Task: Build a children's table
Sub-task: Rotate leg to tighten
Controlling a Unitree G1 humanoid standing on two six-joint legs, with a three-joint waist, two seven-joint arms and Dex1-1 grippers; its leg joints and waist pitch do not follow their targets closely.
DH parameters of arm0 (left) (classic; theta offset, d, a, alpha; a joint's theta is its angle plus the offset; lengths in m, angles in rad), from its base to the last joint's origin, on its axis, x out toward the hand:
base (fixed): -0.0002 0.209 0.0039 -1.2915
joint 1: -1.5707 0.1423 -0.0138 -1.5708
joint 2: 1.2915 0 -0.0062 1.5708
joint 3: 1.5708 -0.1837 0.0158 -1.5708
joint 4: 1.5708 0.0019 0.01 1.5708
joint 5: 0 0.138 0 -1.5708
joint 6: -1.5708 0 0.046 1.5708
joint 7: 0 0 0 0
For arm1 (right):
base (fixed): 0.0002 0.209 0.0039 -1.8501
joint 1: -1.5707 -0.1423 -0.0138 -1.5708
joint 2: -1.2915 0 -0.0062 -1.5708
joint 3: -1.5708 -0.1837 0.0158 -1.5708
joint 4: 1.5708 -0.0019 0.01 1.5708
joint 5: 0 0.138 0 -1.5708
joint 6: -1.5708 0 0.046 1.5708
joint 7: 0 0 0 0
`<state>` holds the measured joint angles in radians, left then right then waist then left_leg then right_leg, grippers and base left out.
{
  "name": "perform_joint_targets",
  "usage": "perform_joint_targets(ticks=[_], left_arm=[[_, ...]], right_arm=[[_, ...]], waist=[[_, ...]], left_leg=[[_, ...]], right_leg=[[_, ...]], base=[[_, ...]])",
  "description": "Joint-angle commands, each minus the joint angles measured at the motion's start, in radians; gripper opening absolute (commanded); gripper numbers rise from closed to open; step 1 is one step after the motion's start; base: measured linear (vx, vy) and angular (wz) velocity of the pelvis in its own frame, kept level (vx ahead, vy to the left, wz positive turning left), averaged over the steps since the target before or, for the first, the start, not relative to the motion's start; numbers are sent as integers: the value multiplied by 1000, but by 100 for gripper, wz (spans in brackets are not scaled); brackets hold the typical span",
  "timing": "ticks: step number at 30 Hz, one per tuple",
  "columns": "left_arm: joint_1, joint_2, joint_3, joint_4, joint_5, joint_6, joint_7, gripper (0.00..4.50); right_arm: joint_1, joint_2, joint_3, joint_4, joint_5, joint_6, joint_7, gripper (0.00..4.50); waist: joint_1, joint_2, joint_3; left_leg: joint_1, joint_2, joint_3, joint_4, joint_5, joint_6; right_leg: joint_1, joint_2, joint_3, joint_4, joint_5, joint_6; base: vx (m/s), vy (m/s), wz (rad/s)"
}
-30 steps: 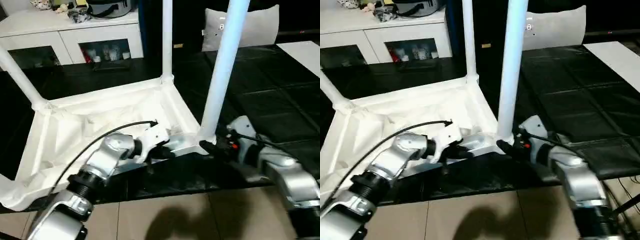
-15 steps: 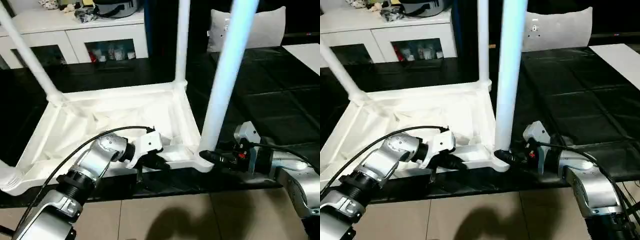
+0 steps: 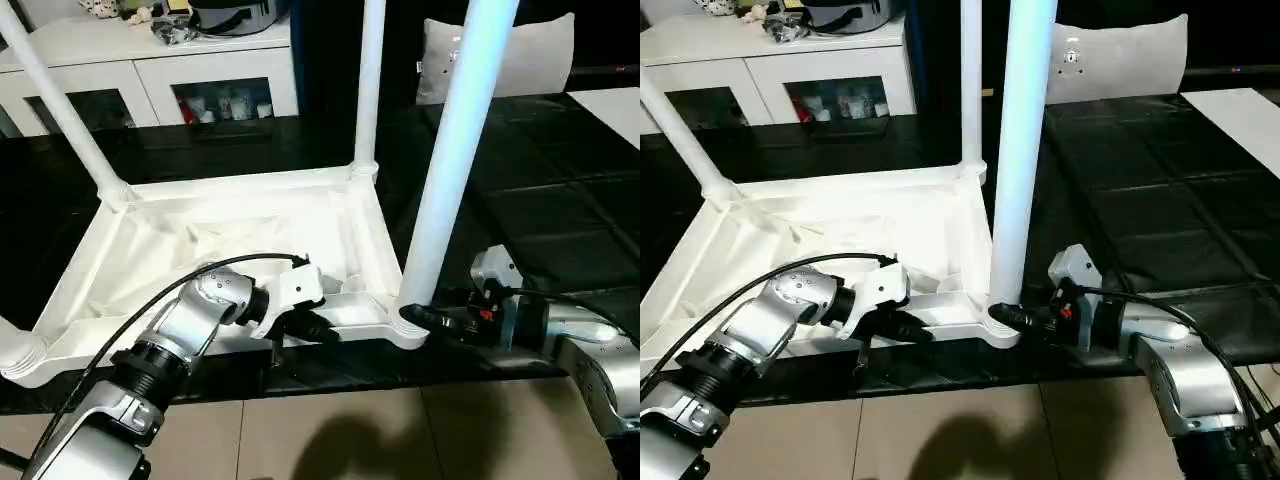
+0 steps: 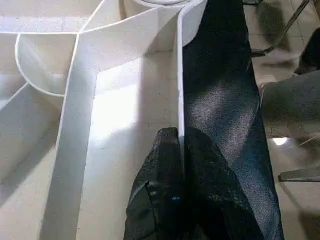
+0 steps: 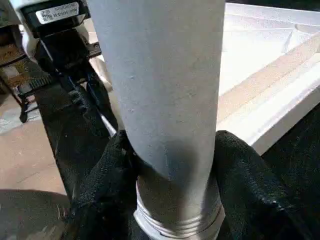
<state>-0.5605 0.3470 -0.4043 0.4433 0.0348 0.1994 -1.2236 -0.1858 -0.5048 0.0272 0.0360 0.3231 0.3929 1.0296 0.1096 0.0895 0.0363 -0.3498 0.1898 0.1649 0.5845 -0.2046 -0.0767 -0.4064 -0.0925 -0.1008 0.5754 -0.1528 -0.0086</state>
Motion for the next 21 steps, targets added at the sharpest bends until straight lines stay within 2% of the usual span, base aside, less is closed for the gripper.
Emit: perform_joint_targets(ticks=[1, 3, 4, 5, 6, 7, 8, 9, 10, 11, 12, 13, 15, 19, 20, 21], left_arm=[[-7, -32, -13, 1, 10, 26, 45, 0], [-21, -67, 9, 13, 3, 57, 100, 0], [-26, -81, 18, 16, -1, 70, 119, 0], [-34, -106, 32, 21, -8, 96, 152, 0], [-46, -144, 49, 25, -17, 135, 199, 0], [-48, -154, 53, 25, -19, 145, 210, 0], [-52, -172, 60, 24, -20, 168, 235, 0], [-56, -186, 65, 26, -17, 184, 260, 0], [-66, -219, 76, 33, -7, 217, 319, 0], [-70, -230, 80, 40, -2, 221, 341, 0], [-70, -230, 80, 40, -2, 221, 341, 0], [-72, -236, 79, 47, 4, 221, 354, 0], [-72, -240, 71, 51, 15, 211, 358, 0], [-63, -227, 57, 44, 33, 188, 348, 0], [-63, -224, 56, 47, 38, 183, 350, 0], [-62, -221, 54, 49, 41, 180, 352, 0]], right_arm=[[-3, 53, 38, -27, 12, 40, -58, 189], [-29, 109, 38, 5, -34, 71, -182, 189], [-41, 132, 37, 19, -52, 82, -231, 189], [-61, 175, 23, 41, -62, 117, -308, 189], [-94, 244, 0, 74, -80, 159, -432, 189], [-103, 261, -7, 82, -86, 168, -464, 189], [-119, 288, -13, 99, -109, 167, -523, 189], [-132, 309, -23, 116, -122, 171, -570, 189], [-158, 355, -45, 149, -141, 178, -664, 189], [-163, 363, -46, 158, -145, 166, -678, 189], [-163, 363, -46, 158, -145, 166, -678, 189], [-166, 364, -39, 166, -158, 137, -685, 224], [-167, 372, -36, 171, -171, 105, -695, 259], [-157, 372, -37, 144, -177, 106, -684, 265], [-154, 368, -39, 142, -178, 105, -684, 303], [-151, 362, -40, 139, -178, 104, -681, 303]], waist=[[-4, -13, -52], [-10, -12, -47], [-19, -12, -46], [-25, -6, -44], [-38, -9, -41], [-44, -6, -42], [-57, 0, -41], [-64, -1, -42], [-79, 6, -45], [-83, 5, -47], [-86, 5, -49], [-85, 5, -50], [-84, 3, -51], [-73, 2, -57], [-67, 5, -58], [-67, 5, -58]], left_leg=[[-8, 26, -4, -68, -193, 69], [-6, 21, -4, -70, -229, 51], [-3, 17, -7, -70, -250, 37], [-2, 15, -9, -71, -262, 29], [-4, 10, -10, -70, -283, 19], [-3, 8, -12, -69, -297, 15], [-3, 8, -17, -70, -328, 12], [-3, 8, -17, -69, -334, 15], [-6, 8, -20, -71, -333, 22], [-8, 10, -21, -72, -331, 22], [-10, 11, -23, -73, -325, 31], [-8, 12, -20, -73, -324, 37], [-9, 11, -16, -71, -300, 54], [-10, 14, -13, -69, -231, 71], [-15, 17, -14, -69, -198, 76], [-15, 17, -13, -69, -192, 77]], right_leg=[[55, -51, 40, -85, -418, -139], [53, -51, 36, -92, -493, -114], [51, -51, 30, -97, -540, -97], [50, -50, 28, -99, -561, -88], [48, -47, 22, -106, -599, -67], [47, -47, 17, -109, -619, -58], [47, -47, 14, -117, -632, -40], [48, -46, 12, -116, -623, -40], [50, -47, 13, -114, -587, -52], [51, -48, 12, -114, -573, -57], [56, -48, 12, -113, -538, -63], [53, -47, 15, -113, -523, -68], [54, -49, 20, -109, -482, -92], [58, -51, 26, -99, -411, -120], [63, -52, 27, -92, -376, -129], [63, -51, 27, -91, -367, -131]], base=[[0, 0, 0], [0, 0, 0], [0, 0, 0], [0, 0, 0], [0, 0, 0], [0, 0, 0], [0, 0, 0], [0, 0, 0], [0, 0, 0], [0, 0, 0], [0, 0, 0], [0, 0, 0], [0, 0, 0], [0, 0, 0], [0, 0, 0], [0, 0, 0]])
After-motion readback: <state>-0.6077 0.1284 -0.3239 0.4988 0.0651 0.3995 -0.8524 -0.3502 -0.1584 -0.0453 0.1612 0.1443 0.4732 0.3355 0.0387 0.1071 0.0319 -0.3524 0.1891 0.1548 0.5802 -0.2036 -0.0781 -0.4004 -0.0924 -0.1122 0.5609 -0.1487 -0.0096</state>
